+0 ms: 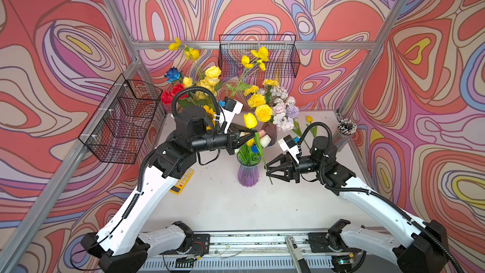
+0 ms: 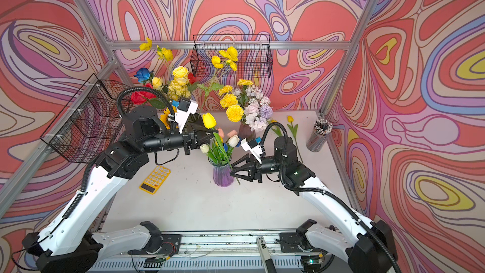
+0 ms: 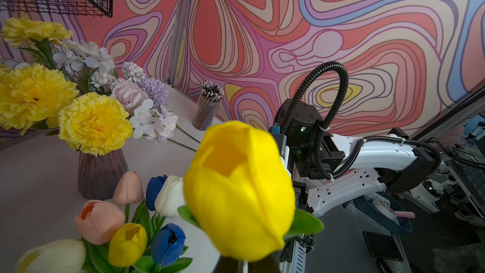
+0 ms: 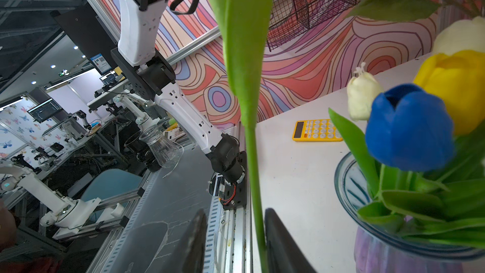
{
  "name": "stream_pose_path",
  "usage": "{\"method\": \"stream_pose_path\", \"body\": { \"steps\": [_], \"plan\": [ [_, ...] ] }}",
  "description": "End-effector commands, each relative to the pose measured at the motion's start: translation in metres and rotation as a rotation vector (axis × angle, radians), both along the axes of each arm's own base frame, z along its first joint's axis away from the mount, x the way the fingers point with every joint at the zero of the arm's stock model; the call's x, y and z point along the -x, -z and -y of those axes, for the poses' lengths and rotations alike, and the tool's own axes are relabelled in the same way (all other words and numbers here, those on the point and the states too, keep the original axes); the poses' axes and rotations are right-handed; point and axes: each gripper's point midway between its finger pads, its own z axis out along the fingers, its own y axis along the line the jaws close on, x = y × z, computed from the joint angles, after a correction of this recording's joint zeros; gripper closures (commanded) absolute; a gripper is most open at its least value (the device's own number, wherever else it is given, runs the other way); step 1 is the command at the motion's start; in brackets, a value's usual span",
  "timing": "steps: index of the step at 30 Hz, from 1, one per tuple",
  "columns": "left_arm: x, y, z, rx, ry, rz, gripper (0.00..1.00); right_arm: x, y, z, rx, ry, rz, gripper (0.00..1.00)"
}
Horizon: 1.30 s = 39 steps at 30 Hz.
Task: Pick out yellow flowers from the vase
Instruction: Place the flower at the center of the board.
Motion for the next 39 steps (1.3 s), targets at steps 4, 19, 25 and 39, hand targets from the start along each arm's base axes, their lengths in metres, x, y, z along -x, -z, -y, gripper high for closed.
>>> {"method": "stream_pose_path", "body": {
  "steps": [4,19,25,39],
  "plan": [
    [0.004,-0.013,0.0,0.052,0.036,0.009,1.0,0.0,0.011,-0.01,0.016,-0.021,-0.02,0.78],
    [0.007,-0.007,-0.018,0.023,-0.038,0.051,0.58,-0.028,0.0,-0.009,0.045,0.152,0.091,1.0],
    [0.017,0.0,-0.033,-0.002,-0.083,0.101,0.39,-0.051,-0.021,0.003,0.051,0.343,0.207,1.0],
    [0.006,0.071,-0.067,-0.235,-0.27,0.046,0.52,-0.129,-0.051,0.105,0.203,1.136,0.365,1.0]
  ]
}}
